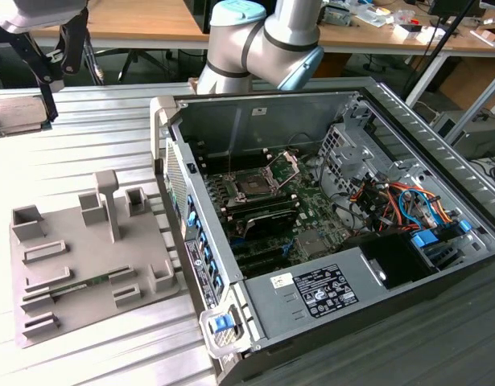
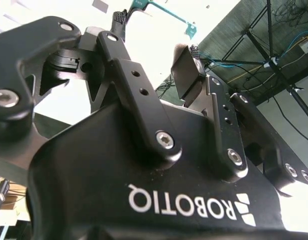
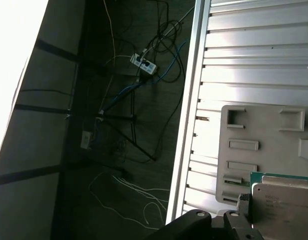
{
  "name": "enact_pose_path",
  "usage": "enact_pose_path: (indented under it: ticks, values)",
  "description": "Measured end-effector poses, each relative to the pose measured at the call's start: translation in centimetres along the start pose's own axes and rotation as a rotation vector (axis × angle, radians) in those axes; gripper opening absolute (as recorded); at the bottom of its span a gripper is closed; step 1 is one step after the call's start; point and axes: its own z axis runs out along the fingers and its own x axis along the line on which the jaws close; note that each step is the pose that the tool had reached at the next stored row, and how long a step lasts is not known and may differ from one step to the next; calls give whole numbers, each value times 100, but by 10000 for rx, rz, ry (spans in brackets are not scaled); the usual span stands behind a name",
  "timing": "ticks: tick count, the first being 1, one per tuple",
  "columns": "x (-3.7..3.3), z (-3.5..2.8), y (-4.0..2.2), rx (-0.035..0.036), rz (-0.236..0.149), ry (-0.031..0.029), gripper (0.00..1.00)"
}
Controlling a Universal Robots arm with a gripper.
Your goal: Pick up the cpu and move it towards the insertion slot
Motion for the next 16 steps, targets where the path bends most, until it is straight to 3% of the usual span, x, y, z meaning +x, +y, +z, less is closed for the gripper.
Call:
enact_pose_path:
  ticks: [16]
  values:
    - [-130, 0, -24, 0, 1, 0, 55]
